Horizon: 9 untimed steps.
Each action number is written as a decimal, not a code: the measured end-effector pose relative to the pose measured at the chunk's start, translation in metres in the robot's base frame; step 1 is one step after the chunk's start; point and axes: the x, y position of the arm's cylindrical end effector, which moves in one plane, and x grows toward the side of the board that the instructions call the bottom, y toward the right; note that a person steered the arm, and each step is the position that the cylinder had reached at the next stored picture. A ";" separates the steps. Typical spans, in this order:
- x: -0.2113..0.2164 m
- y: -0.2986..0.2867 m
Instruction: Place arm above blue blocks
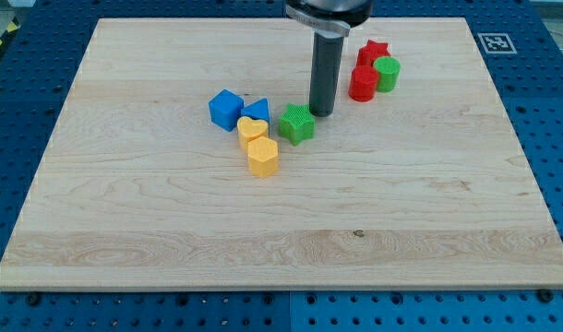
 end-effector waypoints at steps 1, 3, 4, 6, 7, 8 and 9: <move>-0.011 0.000; -0.053 -0.032; -0.055 -0.062; -0.031 -0.091; -0.025 -0.095; -0.015 -0.099; -0.014 -0.099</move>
